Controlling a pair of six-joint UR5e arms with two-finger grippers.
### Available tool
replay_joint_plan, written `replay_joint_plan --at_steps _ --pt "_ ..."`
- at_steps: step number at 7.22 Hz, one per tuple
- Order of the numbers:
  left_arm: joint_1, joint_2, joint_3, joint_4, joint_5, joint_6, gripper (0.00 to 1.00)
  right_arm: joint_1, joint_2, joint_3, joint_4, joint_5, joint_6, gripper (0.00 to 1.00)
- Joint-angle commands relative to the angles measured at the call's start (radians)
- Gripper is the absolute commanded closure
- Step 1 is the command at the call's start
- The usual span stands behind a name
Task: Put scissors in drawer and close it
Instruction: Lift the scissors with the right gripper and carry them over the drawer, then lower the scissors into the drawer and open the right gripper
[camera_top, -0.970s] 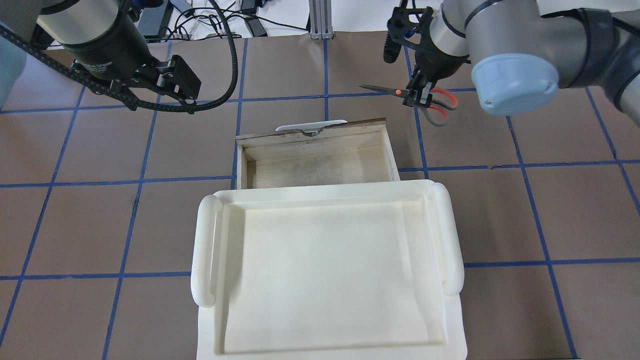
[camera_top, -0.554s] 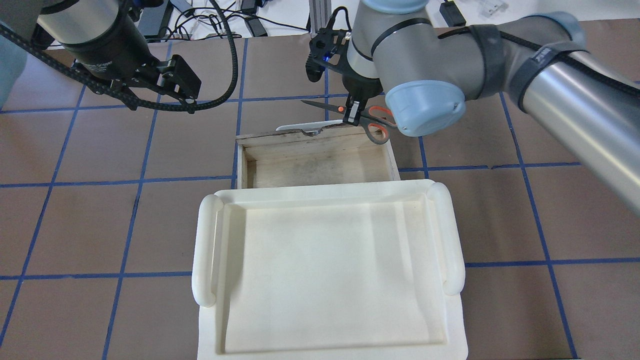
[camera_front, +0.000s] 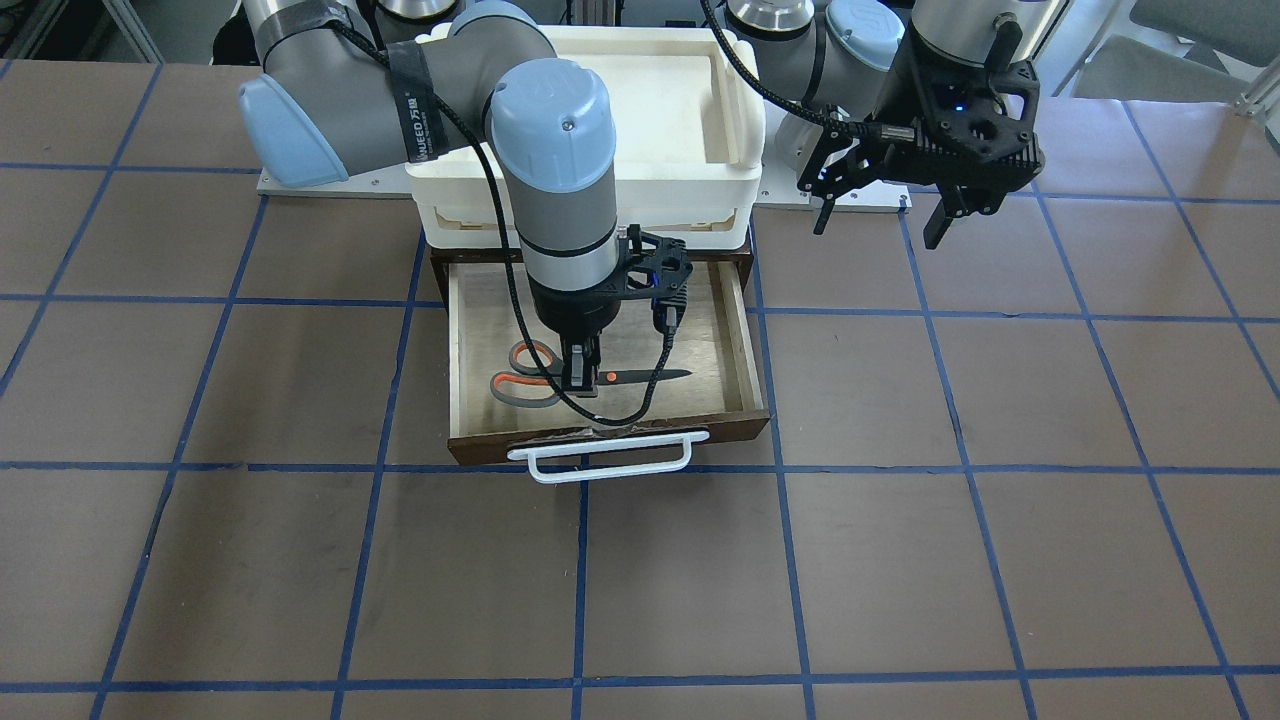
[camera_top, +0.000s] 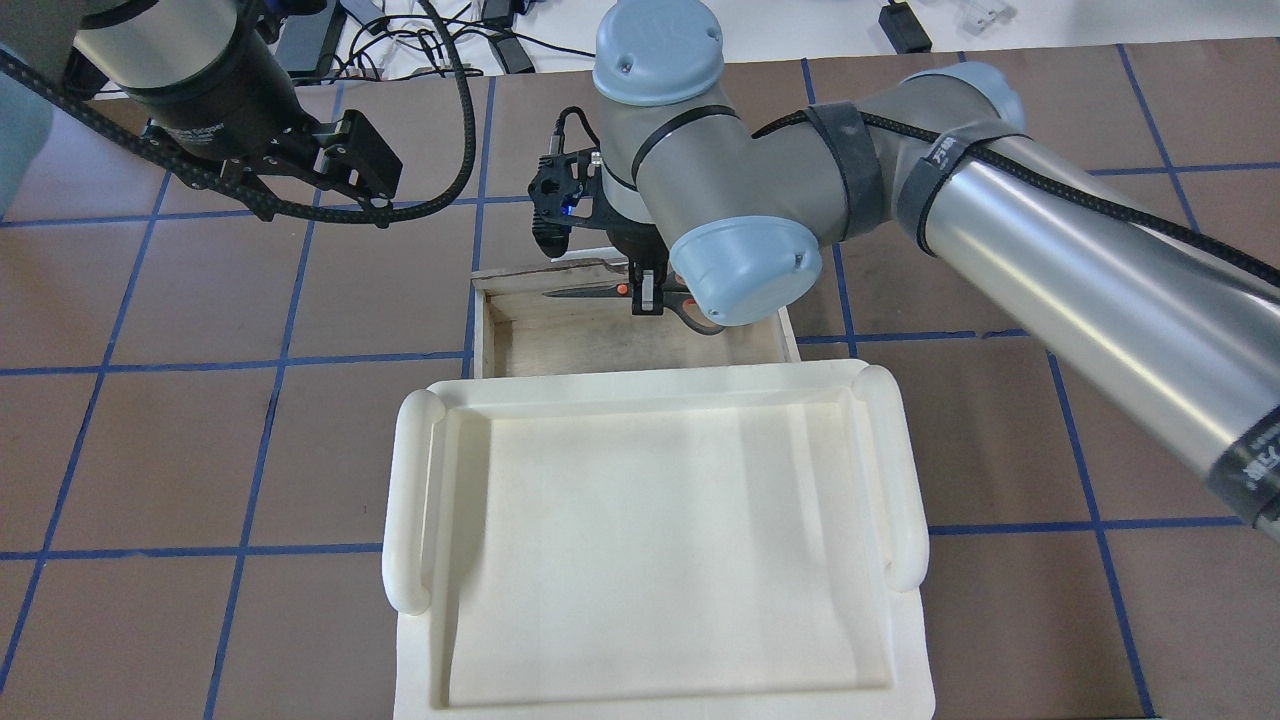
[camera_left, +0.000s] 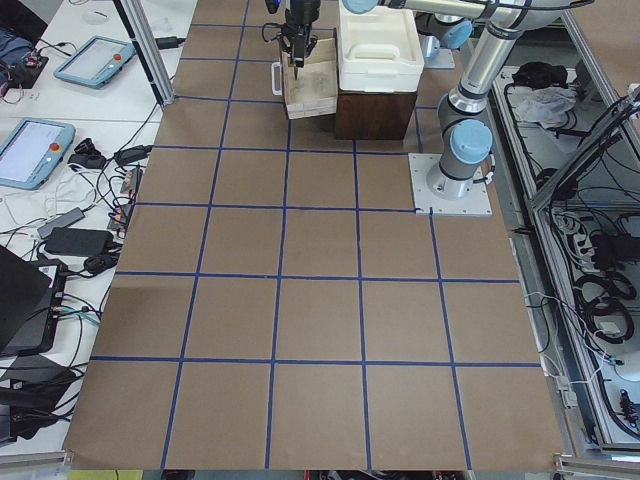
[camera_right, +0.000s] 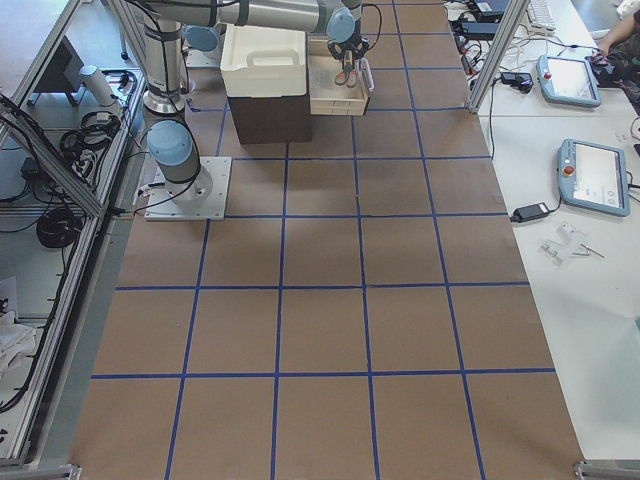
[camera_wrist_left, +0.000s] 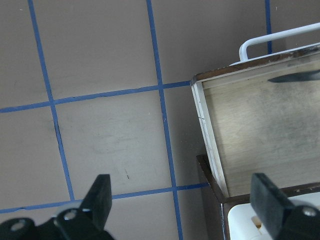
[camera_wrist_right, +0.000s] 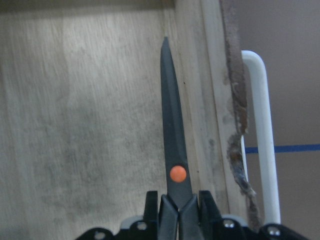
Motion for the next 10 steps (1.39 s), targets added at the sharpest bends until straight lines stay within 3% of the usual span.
replay_joint_plan --at_steps 1,4,7,10 --pt "0.000 0.000 0.000 0.000 0.000 0.000 0.00 0.044 0.008 0.006 0.053 -0.007 0.000 0.88" --pt "0.000 0.000 0.000 0.000 0.002 0.000 0.00 0.043 0.008 0.017 0.128 -0.006 0.047 0.89" --pt "0.000 0.000 -0.002 0.000 0.002 0.000 0.00 0.043 0.013 0.023 0.127 0.002 0.042 0.89" --pt "0.000 0.000 -0.002 -0.001 0.000 0.000 0.00 0.044 0.017 0.060 0.112 0.004 0.051 0.81"
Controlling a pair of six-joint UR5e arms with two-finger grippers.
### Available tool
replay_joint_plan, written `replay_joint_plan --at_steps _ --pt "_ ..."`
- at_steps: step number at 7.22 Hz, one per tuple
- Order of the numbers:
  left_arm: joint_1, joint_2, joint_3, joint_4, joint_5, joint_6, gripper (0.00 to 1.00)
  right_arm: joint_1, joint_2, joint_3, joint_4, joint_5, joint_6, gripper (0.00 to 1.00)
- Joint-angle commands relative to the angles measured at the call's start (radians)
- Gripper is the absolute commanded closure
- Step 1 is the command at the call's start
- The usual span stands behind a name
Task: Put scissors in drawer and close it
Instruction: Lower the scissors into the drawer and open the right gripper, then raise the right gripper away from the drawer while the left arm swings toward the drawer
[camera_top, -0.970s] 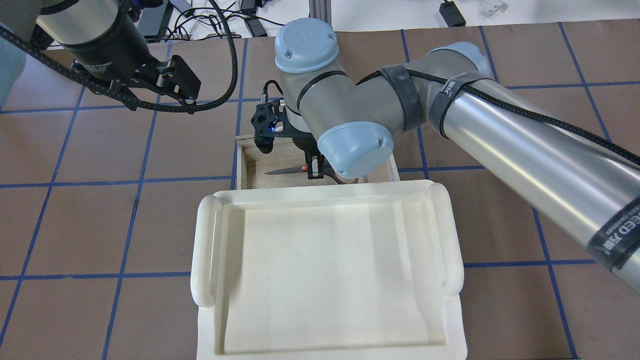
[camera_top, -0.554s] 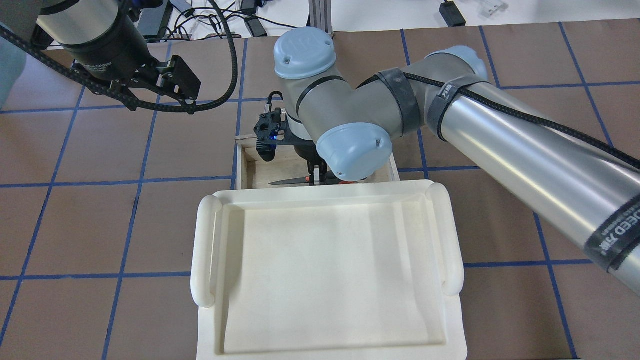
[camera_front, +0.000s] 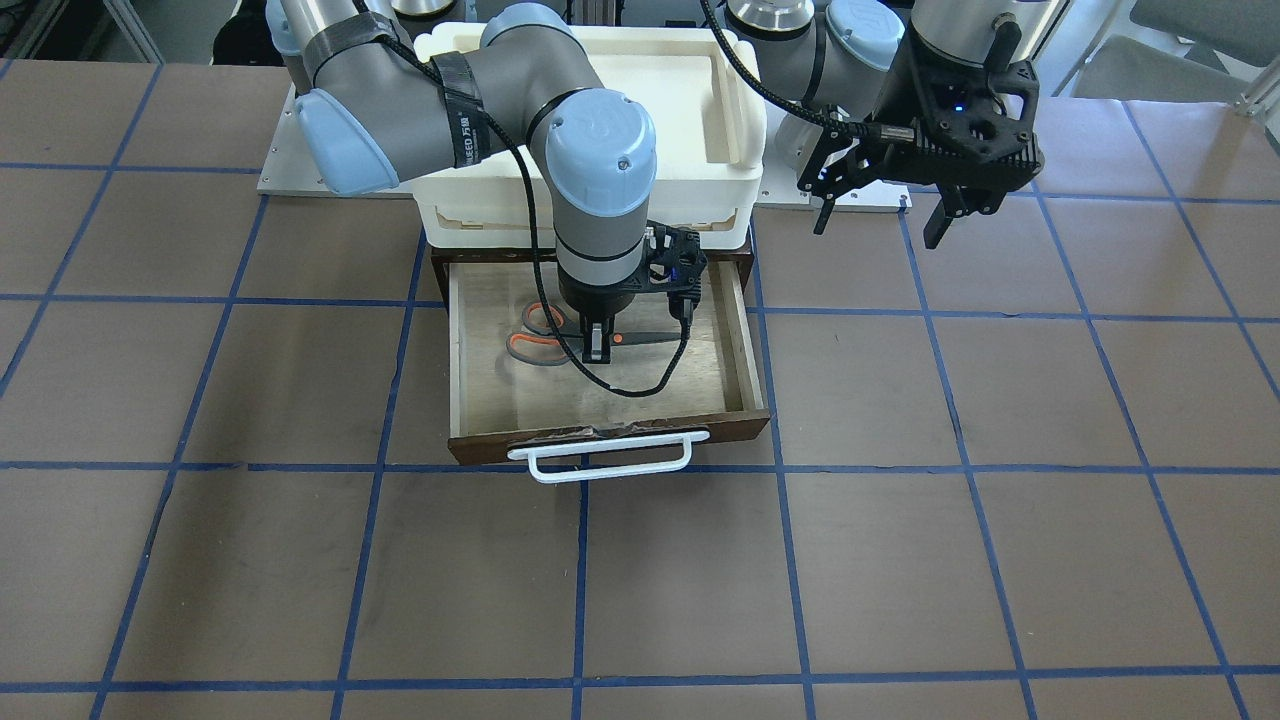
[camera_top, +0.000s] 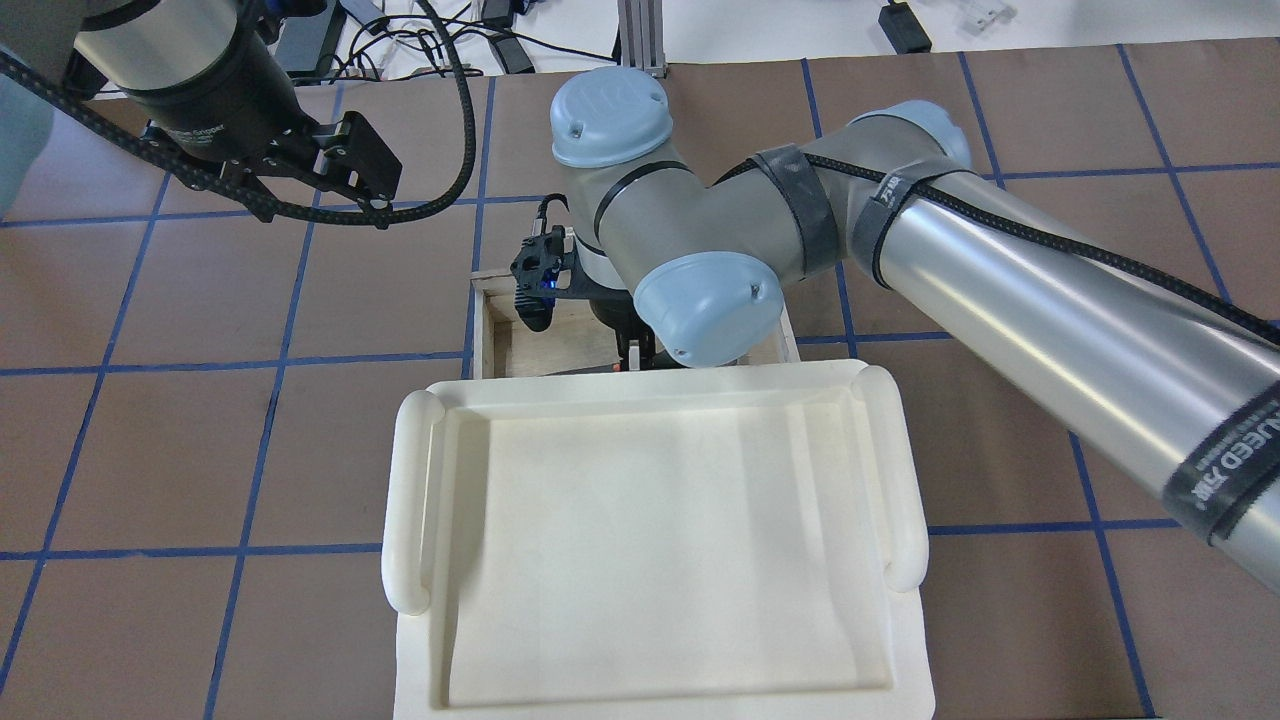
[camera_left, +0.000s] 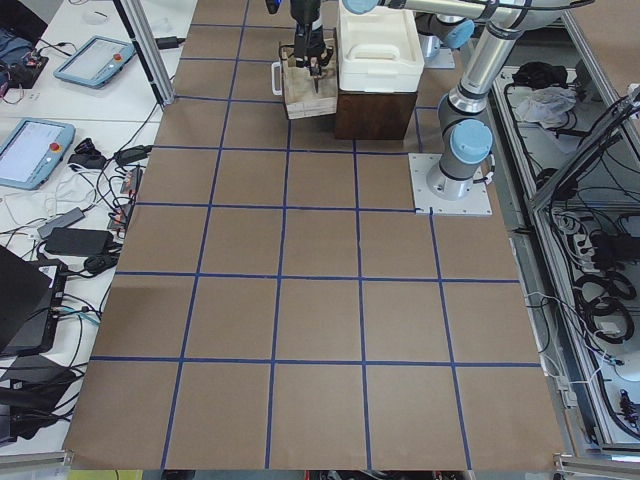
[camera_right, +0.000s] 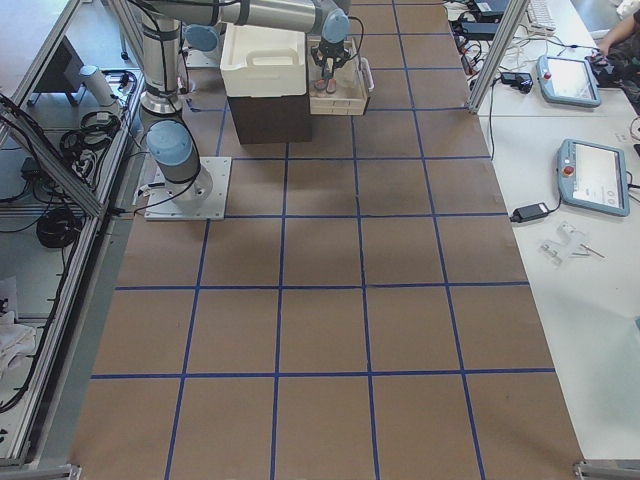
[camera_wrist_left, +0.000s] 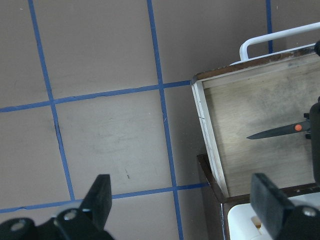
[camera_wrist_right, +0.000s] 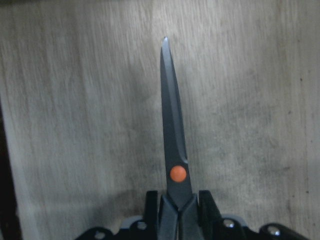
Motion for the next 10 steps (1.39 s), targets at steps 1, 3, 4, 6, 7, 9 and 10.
replay_joint_plan --at_steps 1,3,4,6,7,9,10 --pt "0.000 0.000 0.000 -0.001 -0.001 0.000 0.00 0.000 0.002 0.021 -0.012 0.000 0.005 0.75" --pt "-0.002 0.000 0.000 0.000 0.000 0.000 0.00 0.001 0.000 0.021 -0.009 0.002 0.009 0.00" --pt "-0.003 -0.001 0.000 0.002 0.005 0.000 0.00 0.001 -0.009 0.004 -0.011 0.006 0.012 0.00" --pt "-0.009 -0.011 0.000 0.006 -0.004 0.005 0.00 -0.028 -0.053 -0.083 0.000 0.040 0.031 0.00" --pt "-0.009 -0.014 0.000 0.006 -0.006 0.008 0.00 -0.072 -0.087 -0.097 0.004 0.054 0.035 0.00" --pt "-0.014 -0.031 -0.008 0.032 0.005 -0.062 0.00 -0.227 -0.200 -0.101 0.116 0.052 0.044 0.00" --pt "-0.014 -0.058 -0.008 0.084 -0.004 -0.154 0.00 -0.317 -0.277 -0.098 0.133 0.049 0.092 0.00"
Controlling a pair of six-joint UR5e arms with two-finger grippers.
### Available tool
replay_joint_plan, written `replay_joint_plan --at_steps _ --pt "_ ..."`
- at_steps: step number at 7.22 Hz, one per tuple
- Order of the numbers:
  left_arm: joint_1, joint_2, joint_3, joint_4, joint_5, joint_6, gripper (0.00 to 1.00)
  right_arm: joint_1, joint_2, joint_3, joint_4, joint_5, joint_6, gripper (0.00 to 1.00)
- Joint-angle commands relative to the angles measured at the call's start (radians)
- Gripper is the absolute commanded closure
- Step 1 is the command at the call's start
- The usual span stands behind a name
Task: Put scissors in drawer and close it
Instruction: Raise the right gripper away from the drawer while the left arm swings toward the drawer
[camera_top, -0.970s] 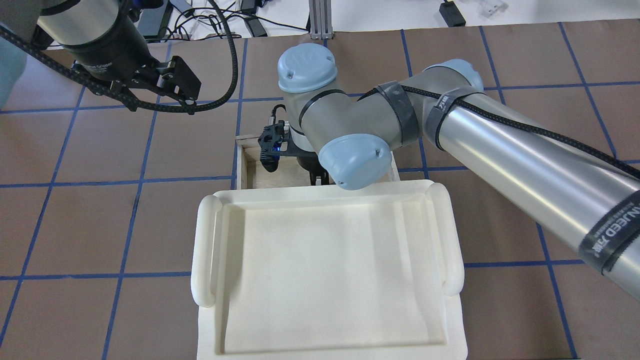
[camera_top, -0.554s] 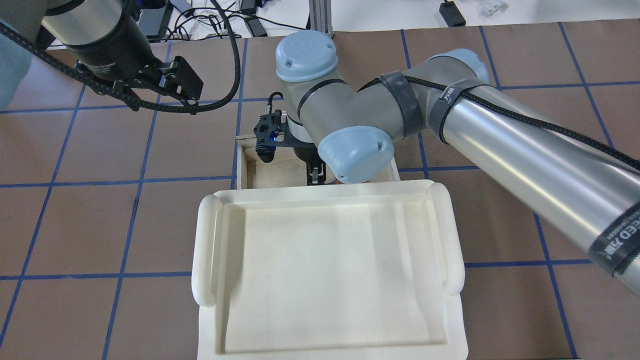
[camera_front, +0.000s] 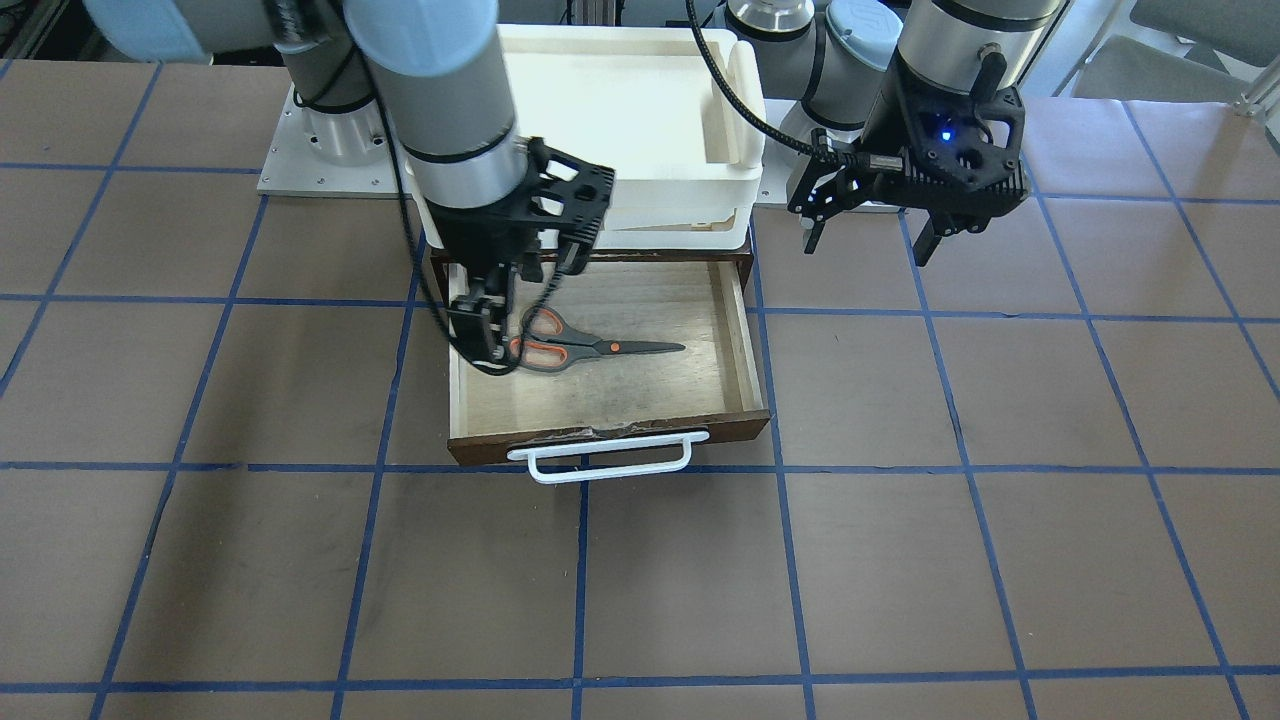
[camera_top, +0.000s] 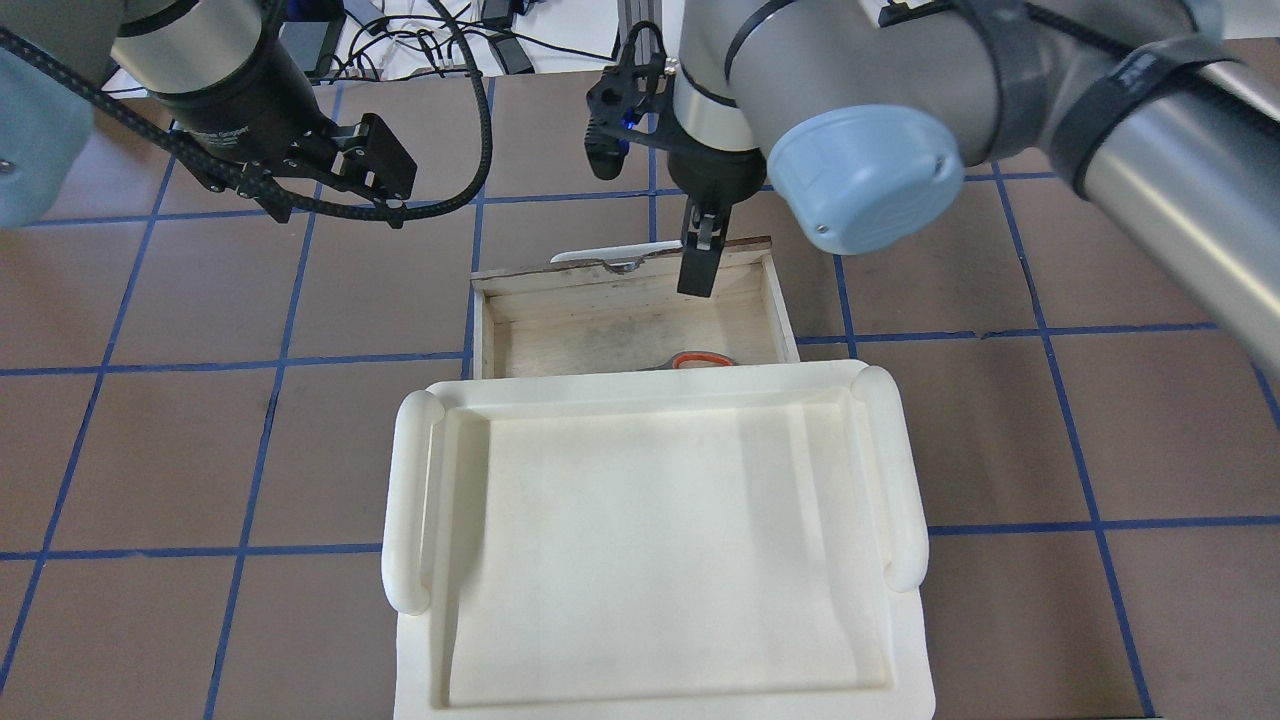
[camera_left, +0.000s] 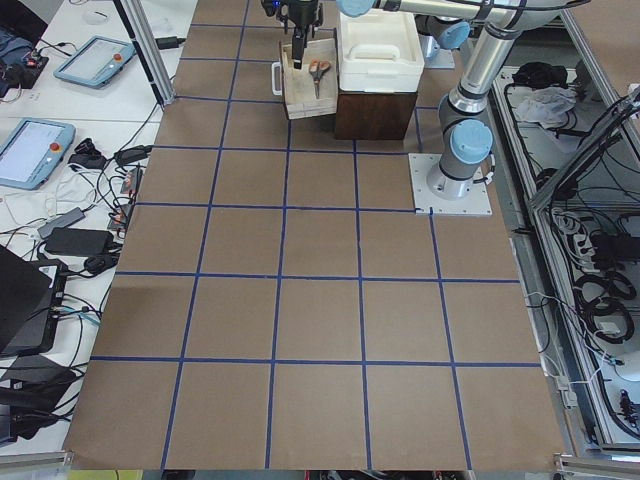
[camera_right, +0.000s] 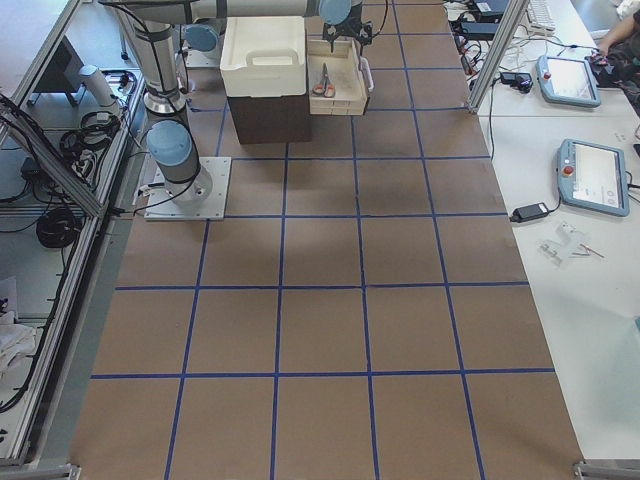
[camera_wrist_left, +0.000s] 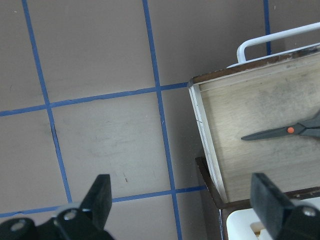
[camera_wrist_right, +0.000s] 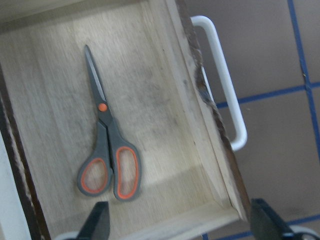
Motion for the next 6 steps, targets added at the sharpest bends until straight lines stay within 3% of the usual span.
replay_joint_plan --at_steps 1,4,6 --pt "-0.015 -0.068 -0.002 0.144 -0.009 -0.143 0.00 -0.185 -0.144 0.003 0.106 0.002 0.101 0.00" --pt "-0.160 -0.214 0.016 0.376 -0.049 -0.336 0.00 -0.224 -0.170 0.002 0.125 -0.066 0.631 0.00" --pt "-0.192 -0.318 0.079 0.452 -0.061 -0.347 0.00 -0.224 -0.167 0.003 0.130 -0.128 0.897 0.00"
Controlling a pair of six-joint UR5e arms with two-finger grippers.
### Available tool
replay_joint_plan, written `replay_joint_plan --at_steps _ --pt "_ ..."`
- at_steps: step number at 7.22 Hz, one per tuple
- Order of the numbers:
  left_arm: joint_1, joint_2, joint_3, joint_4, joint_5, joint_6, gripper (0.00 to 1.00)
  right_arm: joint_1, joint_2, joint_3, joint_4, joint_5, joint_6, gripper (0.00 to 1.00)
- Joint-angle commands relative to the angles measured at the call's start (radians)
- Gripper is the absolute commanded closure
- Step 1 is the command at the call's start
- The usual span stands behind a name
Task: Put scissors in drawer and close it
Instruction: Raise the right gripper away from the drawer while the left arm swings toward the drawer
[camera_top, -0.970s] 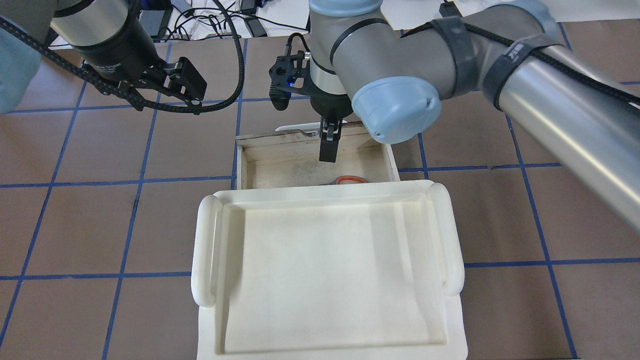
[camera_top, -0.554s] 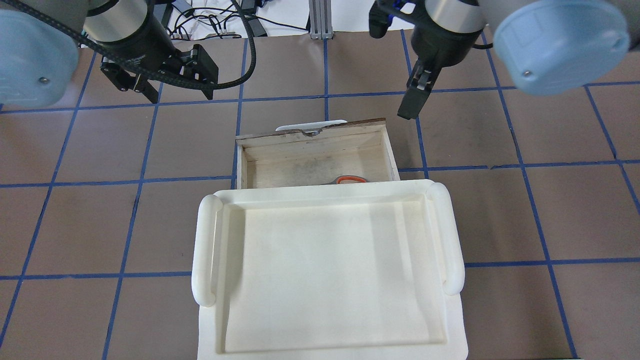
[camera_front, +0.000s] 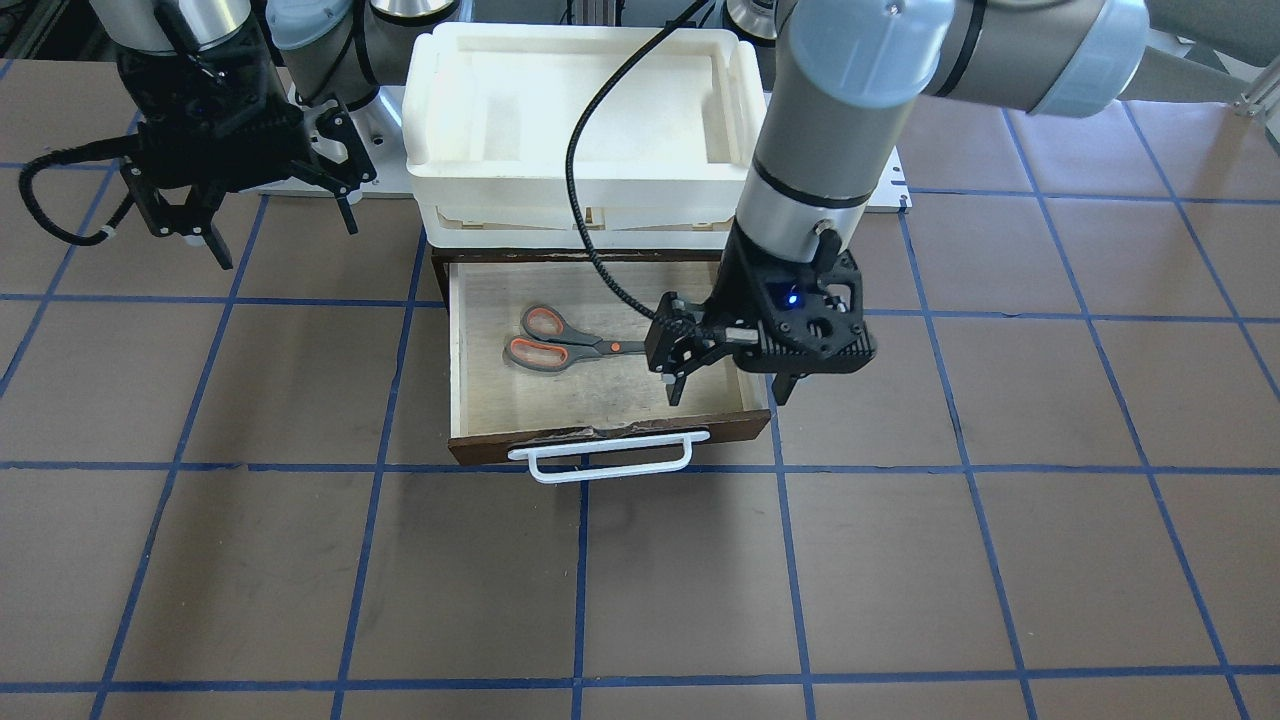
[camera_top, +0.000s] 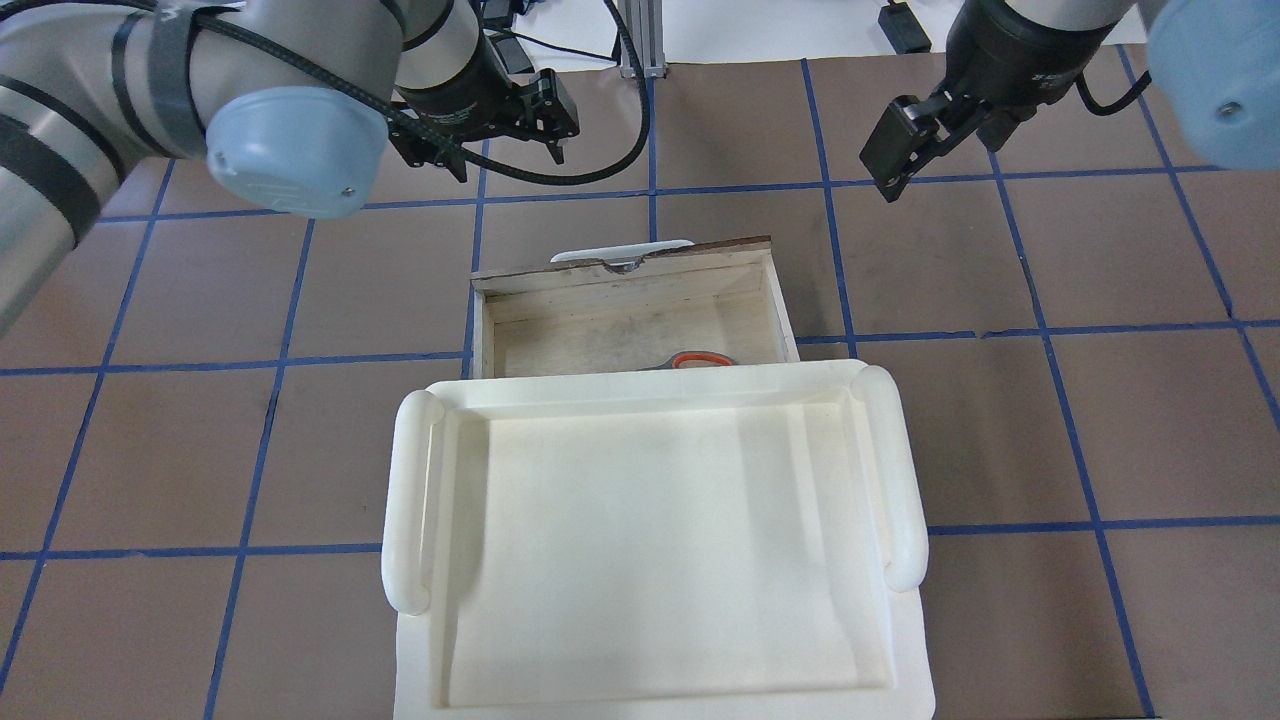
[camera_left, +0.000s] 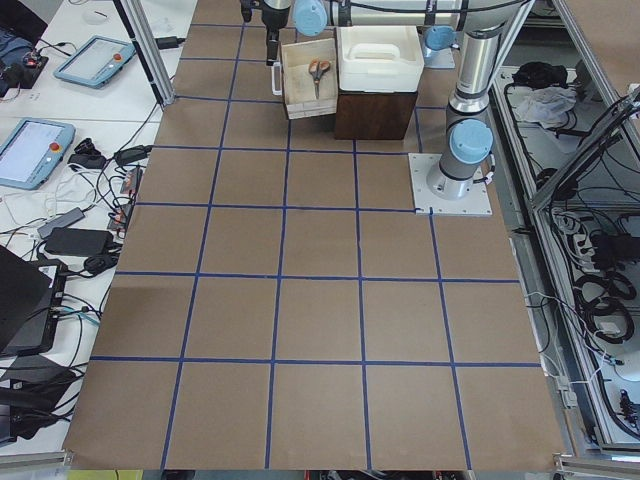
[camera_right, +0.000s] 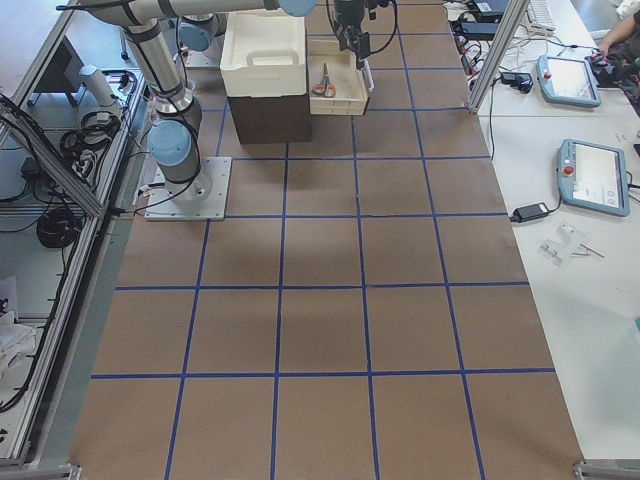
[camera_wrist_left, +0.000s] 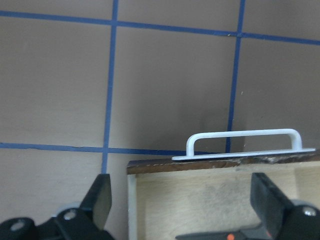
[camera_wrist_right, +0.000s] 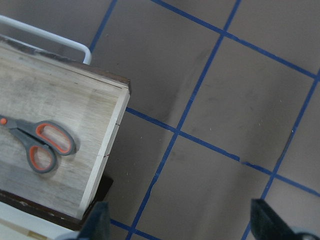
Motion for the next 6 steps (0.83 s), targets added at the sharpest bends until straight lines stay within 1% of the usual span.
replay_joint_plan --at_steps 1,2,3,4,6 --pt "-0.041 -0.128 0.105 0.062 -0.002 -0.027 0.00 -0.001 0.003 0.001 0.025 -0.018 0.214 0.00" --pt "-0.064 -0.188 0.162 0.064 0.018 -0.035 0.00 -0.001 0.000 0.001 0.063 0.021 0.253 0.00" --pt "-0.090 -0.247 0.208 0.064 0.059 -0.045 0.00 0.001 -0.001 0.001 0.111 0.066 0.255 0.00" --pt "-0.128 -0.295 0.233 0.052 0.113 -0.088 0.00 0.001 -0.002 0.001 0.128 0.069 0.240 0.00" --pt "-0.148 -0.343 0.244 -0.061 0.119 -0.090 0.00 0.001 -0.002 0.001 0.150 0.068 0.226 0.00"
